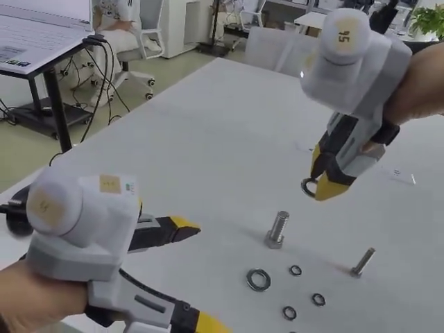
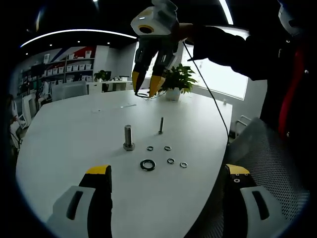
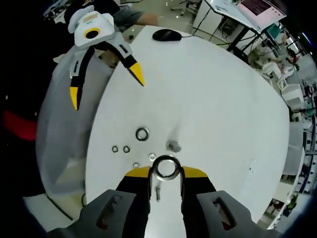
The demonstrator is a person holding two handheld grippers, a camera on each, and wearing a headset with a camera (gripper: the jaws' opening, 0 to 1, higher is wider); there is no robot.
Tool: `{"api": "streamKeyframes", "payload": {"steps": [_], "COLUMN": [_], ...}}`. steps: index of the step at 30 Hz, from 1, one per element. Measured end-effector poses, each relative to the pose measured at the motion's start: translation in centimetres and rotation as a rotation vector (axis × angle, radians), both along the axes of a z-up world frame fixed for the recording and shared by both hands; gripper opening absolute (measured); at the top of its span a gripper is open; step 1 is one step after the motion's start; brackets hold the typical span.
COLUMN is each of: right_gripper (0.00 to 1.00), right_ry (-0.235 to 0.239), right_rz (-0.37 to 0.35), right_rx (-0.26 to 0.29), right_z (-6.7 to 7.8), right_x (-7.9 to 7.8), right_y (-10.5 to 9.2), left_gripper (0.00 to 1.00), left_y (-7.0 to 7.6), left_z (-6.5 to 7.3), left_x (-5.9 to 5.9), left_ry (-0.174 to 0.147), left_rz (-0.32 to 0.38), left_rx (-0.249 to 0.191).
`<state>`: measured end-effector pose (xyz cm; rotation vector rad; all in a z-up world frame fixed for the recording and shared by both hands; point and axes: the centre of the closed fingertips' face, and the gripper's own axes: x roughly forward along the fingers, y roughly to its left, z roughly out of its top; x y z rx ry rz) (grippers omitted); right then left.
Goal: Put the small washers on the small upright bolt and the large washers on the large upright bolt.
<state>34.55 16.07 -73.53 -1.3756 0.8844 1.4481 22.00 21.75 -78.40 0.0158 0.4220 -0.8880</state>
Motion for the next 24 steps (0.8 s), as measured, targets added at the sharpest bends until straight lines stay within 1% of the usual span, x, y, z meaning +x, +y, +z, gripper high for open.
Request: {"api": "streamKeyframes", "payload": {"steps": [9, 11, 14, 19, 22, 24], "right_gripper": [0.23, 0.23, 0.23, 0.23, 0.23, 0.23], "right_ry": [0.013, 0.010, 0.021, 0.020, 0.027, 0.030], "right_rz": [-0.011, -0.010, -0.015, -0.021, -0.024, -0.024], "right_rx": [0.011, 0.008, 0.009, 0.002, 0.002, 0.001], "right_z": [-1.6, -1.9, -2.5, -3.4, -3.9, -4.2], "right_x": [0.9, 1.1, 1.2, 1.6, 1.7, 1.8], "right_y": [1.0, 1.1, 1.3, 1.4, 1.5, 1.6], "left_gripper": [0.94, 0.94, 0.94, 0.94, 0.95, 0.95], "left_y": [0.5, 0.7, 1.0, 1.2, 1.6, 1.8], "left_z": [-0.3, -0.2, -0.3, -0.6, -0.6, -0.6], "left_x": [0.3, 0.5, 0.6, 0.8, 1.1, 1.2], "left_ry": [0.004, -0.003, -0.005, -0.005, -0.016, -0.020], "left_rz": [0.025, 0.039, 0.050, 0.066, 0.087, 0.096], "left_rx": [-0.004, -0.001, 0.001, 0.010, 0.021, 0.020]}}
